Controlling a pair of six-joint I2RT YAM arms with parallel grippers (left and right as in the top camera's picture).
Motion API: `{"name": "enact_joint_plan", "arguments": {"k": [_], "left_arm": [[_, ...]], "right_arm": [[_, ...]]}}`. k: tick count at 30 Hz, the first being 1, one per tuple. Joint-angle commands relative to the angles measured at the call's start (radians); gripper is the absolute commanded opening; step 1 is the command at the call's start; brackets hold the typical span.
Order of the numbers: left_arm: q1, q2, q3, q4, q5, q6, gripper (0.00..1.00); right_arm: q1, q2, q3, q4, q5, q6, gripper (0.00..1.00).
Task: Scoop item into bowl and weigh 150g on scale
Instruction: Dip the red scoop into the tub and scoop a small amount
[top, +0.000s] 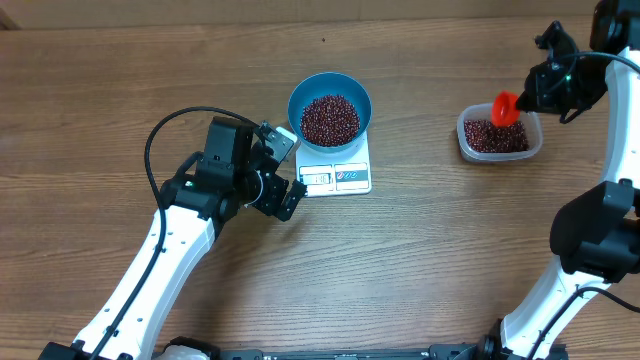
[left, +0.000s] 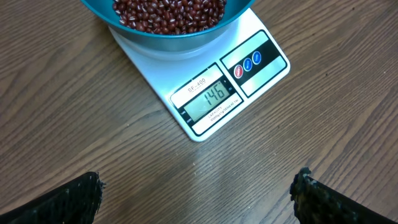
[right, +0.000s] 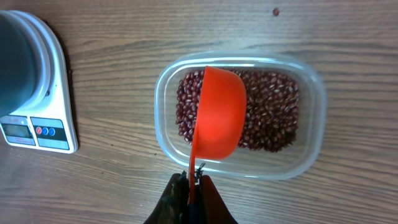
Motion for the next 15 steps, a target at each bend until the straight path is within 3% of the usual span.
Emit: {"name": "enact_joint_plan", "arguments": {"k": [1,15], "left_arm": [[0.0,0.007,-0.002,0.001,0.002,-0.01,1.0],[0.0,0.007,-0.002,0.001,0.002,-0.01,1.0]], "right_arm": [[0.002,0.011,-0.036,0.009,-0.02,-0.008,0.04],[0.002,0.012,-0.193,0.173,-0.012,-0.008,0.04]]}}
